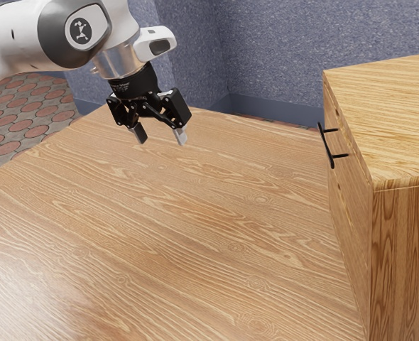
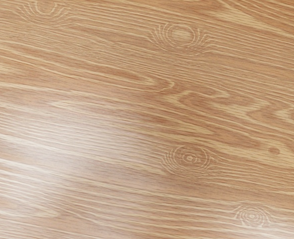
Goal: Pull the drawer handle with one arm to open the drawer
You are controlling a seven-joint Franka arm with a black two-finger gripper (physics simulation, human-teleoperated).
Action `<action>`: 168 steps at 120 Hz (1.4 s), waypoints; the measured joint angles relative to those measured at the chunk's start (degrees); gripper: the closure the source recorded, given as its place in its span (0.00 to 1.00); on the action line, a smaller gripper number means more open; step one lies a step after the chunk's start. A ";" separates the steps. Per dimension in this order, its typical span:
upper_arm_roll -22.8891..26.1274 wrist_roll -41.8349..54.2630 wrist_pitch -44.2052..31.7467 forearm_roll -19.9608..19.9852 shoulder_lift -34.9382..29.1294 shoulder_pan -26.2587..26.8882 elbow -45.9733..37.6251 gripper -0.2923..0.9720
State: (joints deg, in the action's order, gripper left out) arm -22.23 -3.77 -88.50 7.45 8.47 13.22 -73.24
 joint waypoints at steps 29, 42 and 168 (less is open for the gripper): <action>0.19 -0.80 0.63 -0.10 -1.33 0.08 1.01 0.23; 2.21 -4.85 2.95 -1.73 -8.06 -0.18 3.41 0.23; 11.20 -50.39 15.88 6.12 5.51 -0.11 20.63 0.26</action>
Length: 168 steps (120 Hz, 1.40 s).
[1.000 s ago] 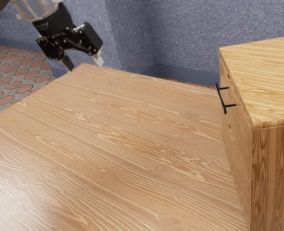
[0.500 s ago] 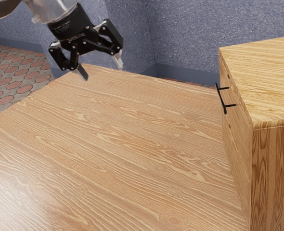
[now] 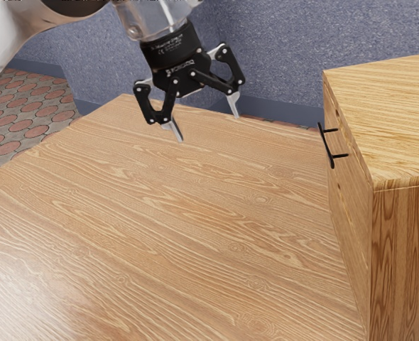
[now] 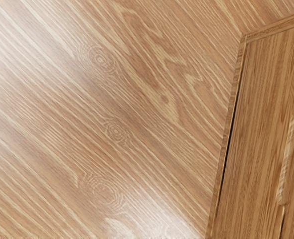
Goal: Pull the drawer handle with one arm to open the drawer
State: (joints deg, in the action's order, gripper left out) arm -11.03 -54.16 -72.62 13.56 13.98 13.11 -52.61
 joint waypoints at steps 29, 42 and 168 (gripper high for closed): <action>-0.43 -1.87 -6.85 0.68 0.55 -0.07 -1.96 0.36; -0.44 -1.72 -11.80 2.88 0.62 -0.07 -4.32 0.38; 6.23 2.83 -34.27 9.88 2.32 0.53 -13.77 0.63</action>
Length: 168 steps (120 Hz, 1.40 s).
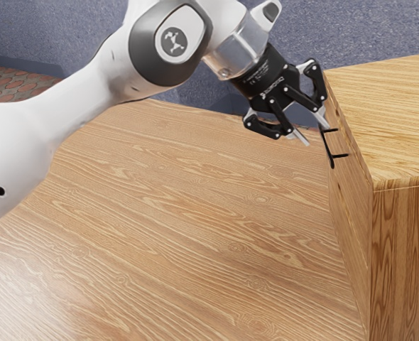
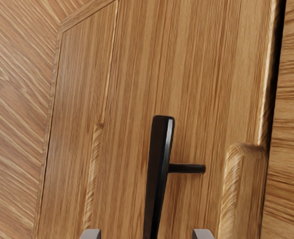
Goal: Pull the drawer handle with one arm to open the drawer
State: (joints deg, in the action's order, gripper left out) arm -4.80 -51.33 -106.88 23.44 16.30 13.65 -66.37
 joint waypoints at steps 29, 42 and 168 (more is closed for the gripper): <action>0.06 0.78 -1.00 0.15 0.95 0.02 -0.05 0.66; 0.06 1.05 -1.20 -0.10 1.17 0.02 -0.16 0.67; -0.07 2.52 -0.83 -0.60 -0.86 0.76 -3.65 0.78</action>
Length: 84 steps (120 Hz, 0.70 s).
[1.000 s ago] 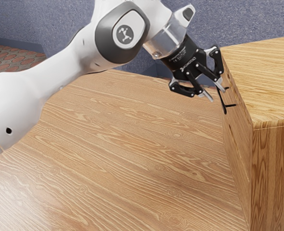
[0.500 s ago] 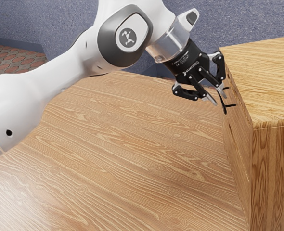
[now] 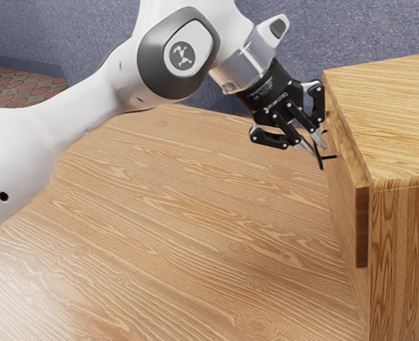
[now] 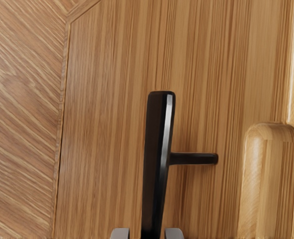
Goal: Pull the drawer handle with one arm to open the drawer
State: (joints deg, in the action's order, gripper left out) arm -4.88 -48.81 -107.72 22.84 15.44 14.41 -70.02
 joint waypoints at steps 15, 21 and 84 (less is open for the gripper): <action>-0.02 0.08 -0.01 -0.25 -0.53 0.06 -0.93 0.78; -0.07 0.13 -0.06 -0.30 -0.78 0.07 -1.38 0.78; -0.42 0.60 -0.42 -0.36 -4.19 -0.24 -5.65 0.78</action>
State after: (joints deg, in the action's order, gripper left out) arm -5.29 -48.21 -108.13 22.48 11.25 14.17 -75.67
